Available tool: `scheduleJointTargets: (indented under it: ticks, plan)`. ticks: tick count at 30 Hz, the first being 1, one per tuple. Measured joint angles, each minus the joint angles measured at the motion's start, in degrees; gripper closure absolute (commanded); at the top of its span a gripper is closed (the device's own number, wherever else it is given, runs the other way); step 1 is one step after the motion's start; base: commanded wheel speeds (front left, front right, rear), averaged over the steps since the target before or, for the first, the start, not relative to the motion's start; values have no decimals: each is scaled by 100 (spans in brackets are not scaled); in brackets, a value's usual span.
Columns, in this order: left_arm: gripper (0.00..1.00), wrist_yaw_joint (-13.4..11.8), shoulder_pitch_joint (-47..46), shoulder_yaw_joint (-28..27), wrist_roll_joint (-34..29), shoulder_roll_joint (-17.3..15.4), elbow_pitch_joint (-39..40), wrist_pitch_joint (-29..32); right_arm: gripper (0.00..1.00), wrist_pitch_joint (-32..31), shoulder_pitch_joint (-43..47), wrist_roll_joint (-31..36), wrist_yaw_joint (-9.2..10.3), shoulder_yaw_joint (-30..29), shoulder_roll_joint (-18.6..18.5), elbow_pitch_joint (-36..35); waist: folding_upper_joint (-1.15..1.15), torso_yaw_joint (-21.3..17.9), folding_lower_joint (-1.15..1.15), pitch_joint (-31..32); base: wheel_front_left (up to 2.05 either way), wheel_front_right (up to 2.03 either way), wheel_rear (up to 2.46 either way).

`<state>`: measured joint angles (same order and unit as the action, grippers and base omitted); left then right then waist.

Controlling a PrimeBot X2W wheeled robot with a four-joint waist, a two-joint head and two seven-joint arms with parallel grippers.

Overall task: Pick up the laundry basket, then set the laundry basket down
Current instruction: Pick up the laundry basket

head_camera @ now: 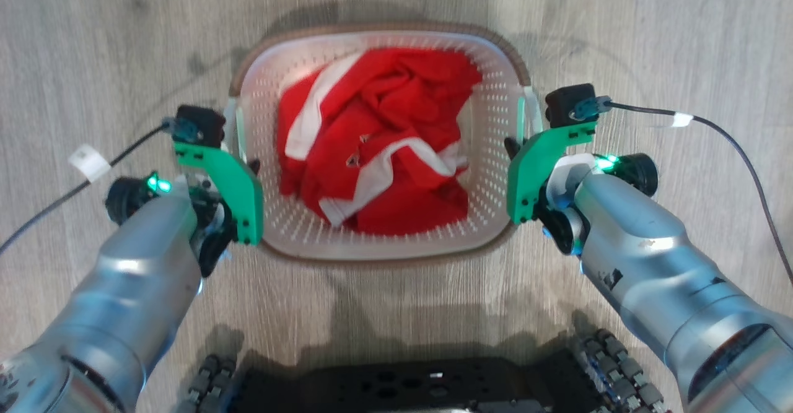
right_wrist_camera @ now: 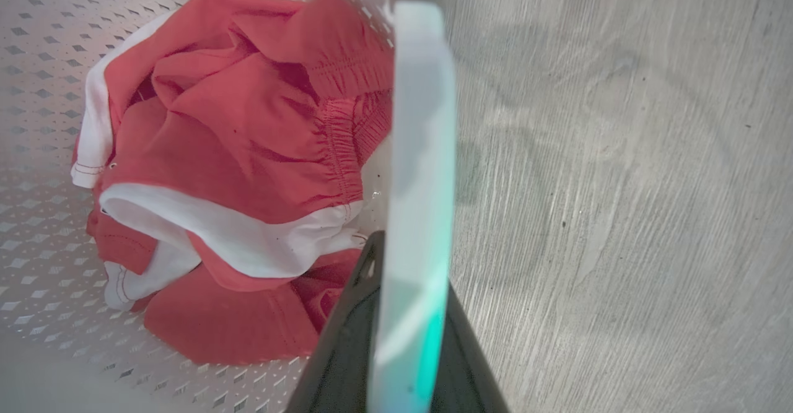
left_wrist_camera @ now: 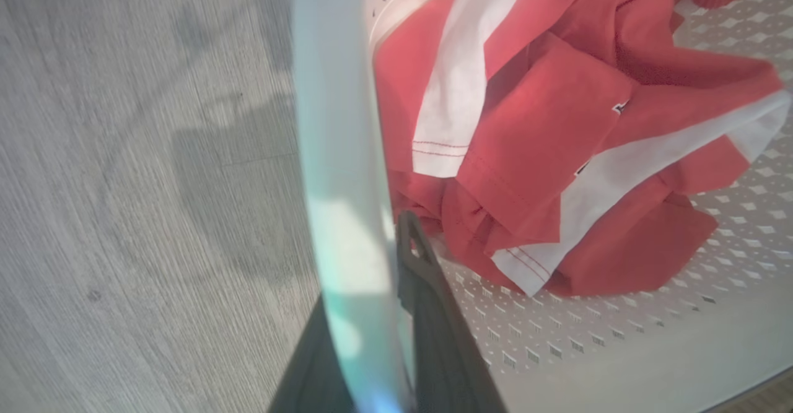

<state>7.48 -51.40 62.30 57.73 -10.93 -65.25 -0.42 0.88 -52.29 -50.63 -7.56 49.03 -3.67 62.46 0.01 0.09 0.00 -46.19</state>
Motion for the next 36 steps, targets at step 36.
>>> scheduleJointTargets:
  ticks: [36]
  plan:
    - [100, -46, 1321, 1114, 499, -1102, 1622, 1304, 100, -2007, 1150, -701, 49, 1053, -31, -547, 0, 13, -1, 2560, 0, 0, 0]
